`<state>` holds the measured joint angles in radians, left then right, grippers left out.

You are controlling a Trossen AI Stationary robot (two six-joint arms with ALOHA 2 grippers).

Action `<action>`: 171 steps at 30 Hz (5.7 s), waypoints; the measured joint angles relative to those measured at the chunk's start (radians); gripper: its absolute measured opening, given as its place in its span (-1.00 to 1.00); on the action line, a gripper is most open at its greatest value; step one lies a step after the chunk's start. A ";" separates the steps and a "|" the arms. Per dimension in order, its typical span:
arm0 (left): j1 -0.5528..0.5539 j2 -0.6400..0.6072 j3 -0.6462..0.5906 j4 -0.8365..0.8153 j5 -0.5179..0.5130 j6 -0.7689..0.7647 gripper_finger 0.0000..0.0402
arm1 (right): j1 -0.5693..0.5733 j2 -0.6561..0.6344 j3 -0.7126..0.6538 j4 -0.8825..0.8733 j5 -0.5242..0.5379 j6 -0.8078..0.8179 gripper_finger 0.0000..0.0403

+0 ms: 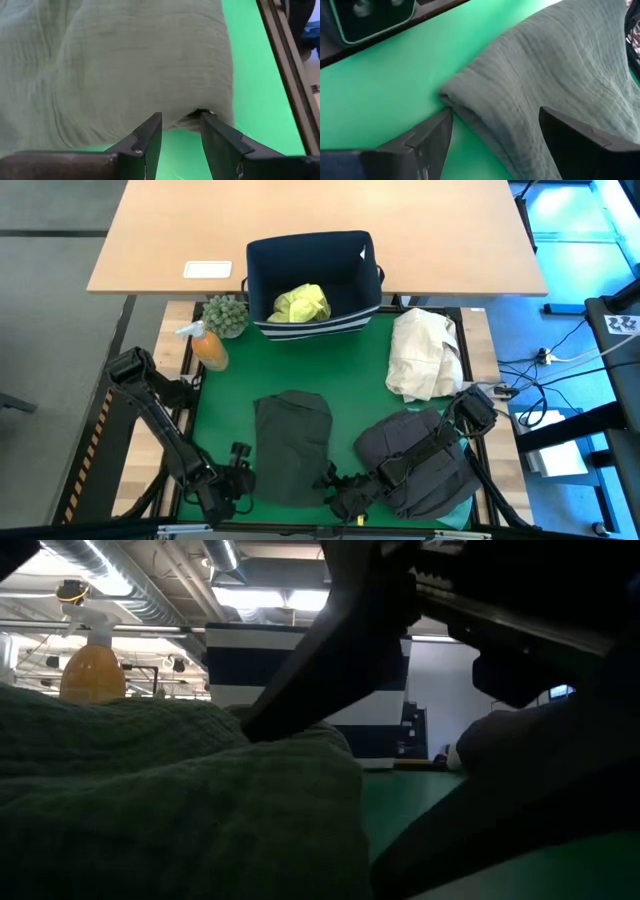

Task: Fold laundry
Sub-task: Fold the green polo shirt

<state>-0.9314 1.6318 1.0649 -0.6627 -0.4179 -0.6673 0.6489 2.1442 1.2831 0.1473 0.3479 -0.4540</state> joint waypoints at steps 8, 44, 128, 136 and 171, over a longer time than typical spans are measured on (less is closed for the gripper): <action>0.013 0.000 0.000 -0.006 -0.018 0.048 -0.37 | 0.002 0.043 0.003 0.050 0.050 -0.031 0.35; 0.013 0.090 0.215 0.045 -0.141 0.134 -0.36 | -0.102 -0.039 -0.004 0.033 0.075 0.376 -0.99; 0.037 0.388 0.213 -0.058 -0.187 -0.144 -0.94 | -0.108 -0.303 0.000 -0.393 -0.089 0.396 -0.07; 0.074 0.388 0.256 -0.055 -0.189 -0.144 -0.94 | -0.034 -0.235 0.000 -0.133 -0.040 0.367 0.46; 0.097 0.385 0.426 -0.036 -0.192 -0.164 -0.94 | 0.028 -0.101 -0.001 -0.282 0.261 0.479 -0.76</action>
<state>-0.8344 2.0171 1.4906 -0.6991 -0.6101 -0.8314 0.6767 2.0430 1.2819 -0.1347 0.6088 0.0247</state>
